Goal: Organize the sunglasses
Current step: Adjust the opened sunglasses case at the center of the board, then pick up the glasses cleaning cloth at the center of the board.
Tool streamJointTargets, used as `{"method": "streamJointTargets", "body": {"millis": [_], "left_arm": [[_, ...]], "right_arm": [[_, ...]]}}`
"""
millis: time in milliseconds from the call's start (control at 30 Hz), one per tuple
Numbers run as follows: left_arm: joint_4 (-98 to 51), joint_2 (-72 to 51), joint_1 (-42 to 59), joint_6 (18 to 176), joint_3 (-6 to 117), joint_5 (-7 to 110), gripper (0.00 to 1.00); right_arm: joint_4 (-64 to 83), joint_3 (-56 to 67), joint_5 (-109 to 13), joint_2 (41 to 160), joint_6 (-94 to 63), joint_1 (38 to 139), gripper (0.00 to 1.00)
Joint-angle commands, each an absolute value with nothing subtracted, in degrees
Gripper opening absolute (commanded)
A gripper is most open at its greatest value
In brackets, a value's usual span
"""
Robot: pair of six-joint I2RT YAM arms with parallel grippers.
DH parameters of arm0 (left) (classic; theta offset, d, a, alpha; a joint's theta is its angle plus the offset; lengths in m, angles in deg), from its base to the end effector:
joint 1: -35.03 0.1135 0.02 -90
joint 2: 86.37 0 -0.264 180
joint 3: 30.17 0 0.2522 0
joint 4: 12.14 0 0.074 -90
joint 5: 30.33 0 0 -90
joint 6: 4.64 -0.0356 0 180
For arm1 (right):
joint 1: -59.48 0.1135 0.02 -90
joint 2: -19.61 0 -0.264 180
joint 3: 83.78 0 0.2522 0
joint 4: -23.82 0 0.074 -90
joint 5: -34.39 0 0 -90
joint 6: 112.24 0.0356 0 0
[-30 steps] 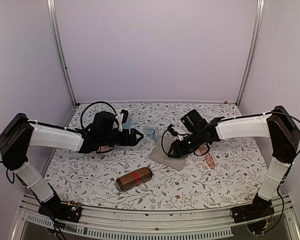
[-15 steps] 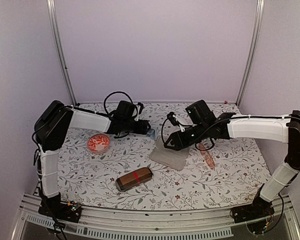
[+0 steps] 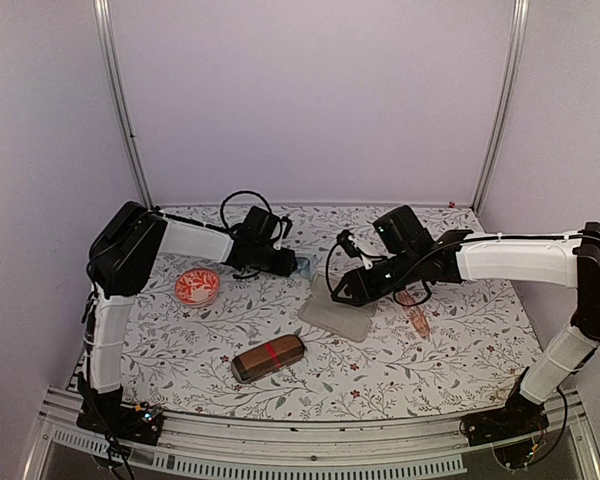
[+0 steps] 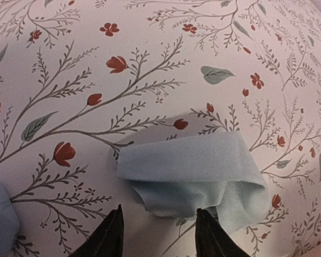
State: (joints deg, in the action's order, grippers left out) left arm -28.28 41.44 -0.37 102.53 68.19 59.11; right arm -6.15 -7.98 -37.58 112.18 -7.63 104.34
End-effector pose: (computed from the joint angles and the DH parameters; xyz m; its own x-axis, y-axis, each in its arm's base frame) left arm 0.3896 -0.2773 0.1198 -0.7290 0.1559 -0.6665 0.3869 0.8971 -0.2133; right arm 0.2384 0.2527 0.2259 -0.7066 -0.3648 -0.6063 -0.6643 0.6370 0.3910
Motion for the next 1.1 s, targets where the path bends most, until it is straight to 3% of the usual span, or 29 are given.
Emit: {"method": "streamJointTargets", "body": {"millis": [0,233,433,667,1067], "left_arm": [[-29.03,44.15,0.58,102.62,70.31,56.89,0.45],[-28.25,45.97,0.84,103.33,71.30,55.60,0.35],[-26.90,45.57,0.94,104.27,70.18,54.72,0.11],[-23.46,37.93,1.02,105.74,64.16,55.25,0.01],[-14.58,9.74,0.28,116.41,46.88,39.78,0.00]], "right_arm": [[-5.32,-9.11,-38.29,111.29,-7.21,104.31,0.45],[-5.23,-9.88,-38.36,110.93,-7.02,104.33,0.45],[-5.14,-10.08,-38.46,111.10,-6.95,104.33,0.45],[-5.40,-9.41,-38.98,110.43,-7.26,104.35,0.45],[-4.78,-9.04,-41.67,107.97,-7.45,104.31,0.53]]}}
